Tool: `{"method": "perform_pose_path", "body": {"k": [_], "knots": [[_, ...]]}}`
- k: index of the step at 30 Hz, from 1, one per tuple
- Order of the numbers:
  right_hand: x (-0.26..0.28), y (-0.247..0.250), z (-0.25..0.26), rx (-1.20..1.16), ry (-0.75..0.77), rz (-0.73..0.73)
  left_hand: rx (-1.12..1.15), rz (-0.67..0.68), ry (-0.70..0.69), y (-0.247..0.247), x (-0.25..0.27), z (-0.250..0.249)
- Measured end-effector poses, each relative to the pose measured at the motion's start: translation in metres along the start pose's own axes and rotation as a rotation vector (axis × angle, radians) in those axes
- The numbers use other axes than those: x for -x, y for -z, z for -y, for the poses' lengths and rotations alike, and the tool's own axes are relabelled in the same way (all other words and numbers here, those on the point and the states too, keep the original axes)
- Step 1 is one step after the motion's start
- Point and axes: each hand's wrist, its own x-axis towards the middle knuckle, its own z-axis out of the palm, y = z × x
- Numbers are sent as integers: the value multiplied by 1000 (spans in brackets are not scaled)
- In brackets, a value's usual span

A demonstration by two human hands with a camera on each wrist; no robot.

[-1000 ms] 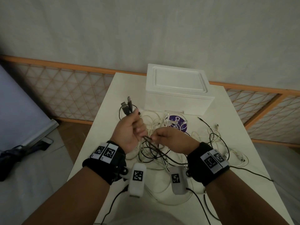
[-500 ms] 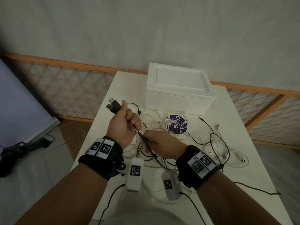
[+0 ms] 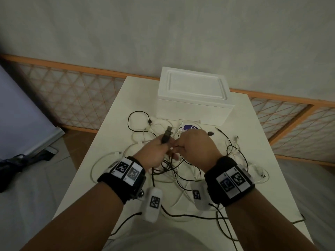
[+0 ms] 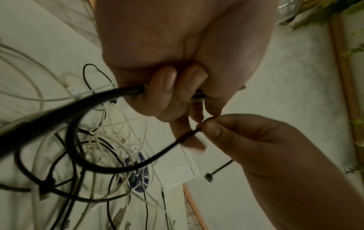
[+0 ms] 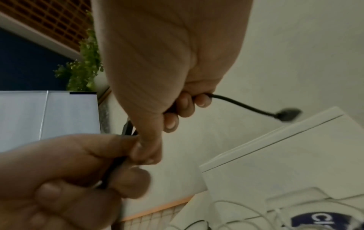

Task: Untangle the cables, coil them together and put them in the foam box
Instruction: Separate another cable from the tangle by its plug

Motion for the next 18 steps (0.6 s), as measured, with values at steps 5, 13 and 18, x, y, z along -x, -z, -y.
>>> {"method": "perform_pose_path", "body": {"k": [5, 13, 18], "knots": [[27, -5, -21, -28, 34, -62, 65, -236, 33, -7, -2, 5], [68, -23, -44, 144, -42, 27, 250, -314, 165, -3, 2, 30], [91, -9, -64, 344, -347, 610, 540, -257, 246, 9, 17, 44]]}}
